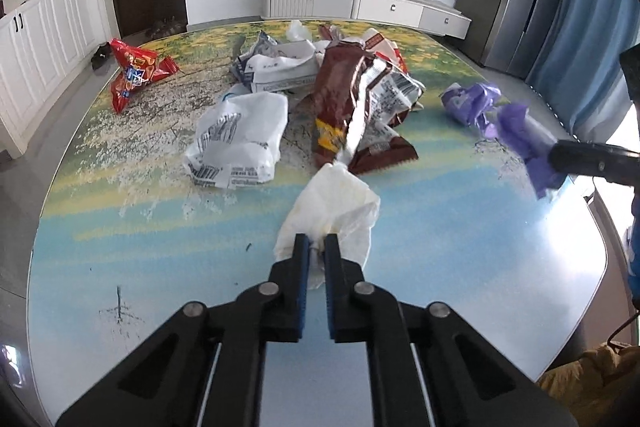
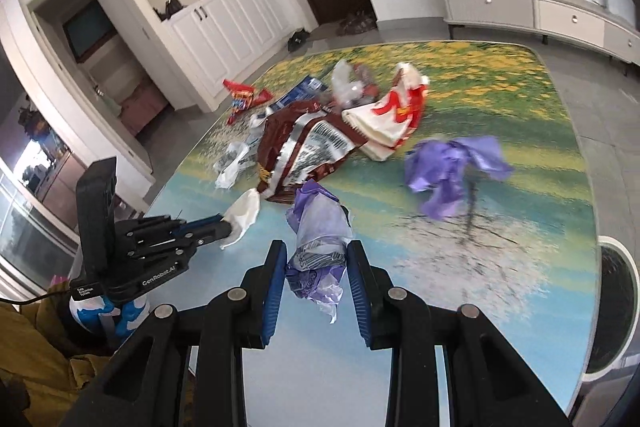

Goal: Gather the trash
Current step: 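Carry tissue and purple bag to the bin and open both grippers over it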

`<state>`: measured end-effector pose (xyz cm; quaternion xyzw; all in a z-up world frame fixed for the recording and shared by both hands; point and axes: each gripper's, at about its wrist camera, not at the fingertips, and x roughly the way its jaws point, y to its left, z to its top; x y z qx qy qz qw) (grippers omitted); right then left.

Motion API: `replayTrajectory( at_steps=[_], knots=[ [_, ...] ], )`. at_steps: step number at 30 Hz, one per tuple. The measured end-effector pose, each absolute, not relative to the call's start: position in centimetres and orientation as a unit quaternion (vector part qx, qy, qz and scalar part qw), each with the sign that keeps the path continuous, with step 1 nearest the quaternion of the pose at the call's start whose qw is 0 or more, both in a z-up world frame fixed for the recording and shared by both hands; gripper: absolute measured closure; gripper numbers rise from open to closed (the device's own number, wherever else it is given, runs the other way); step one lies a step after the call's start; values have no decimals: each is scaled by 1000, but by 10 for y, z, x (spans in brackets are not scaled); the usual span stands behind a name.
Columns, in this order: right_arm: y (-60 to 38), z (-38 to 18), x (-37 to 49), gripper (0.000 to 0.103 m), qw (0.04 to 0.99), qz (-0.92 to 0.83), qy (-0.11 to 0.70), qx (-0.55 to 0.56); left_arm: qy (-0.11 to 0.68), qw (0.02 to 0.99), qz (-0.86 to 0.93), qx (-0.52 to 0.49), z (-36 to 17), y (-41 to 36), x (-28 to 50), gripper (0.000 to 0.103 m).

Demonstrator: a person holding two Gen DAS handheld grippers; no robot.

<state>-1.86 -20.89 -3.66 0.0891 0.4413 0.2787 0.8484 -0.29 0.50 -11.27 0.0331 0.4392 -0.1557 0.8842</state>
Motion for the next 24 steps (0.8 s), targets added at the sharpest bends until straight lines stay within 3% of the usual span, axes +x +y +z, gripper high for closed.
replayTrajectory(
  at_steps=[14, 24],
  knots=[
    [-326, -19, -50, 74, 891, 182, 389, 148, 402, 891, -211, -8, -44, -25, -16, 99],
    [-452, -53, -57, 74, 903, 41, 388, 179, 428, 827, -365, 20, -11, -202, 33, 99]
  ],
)
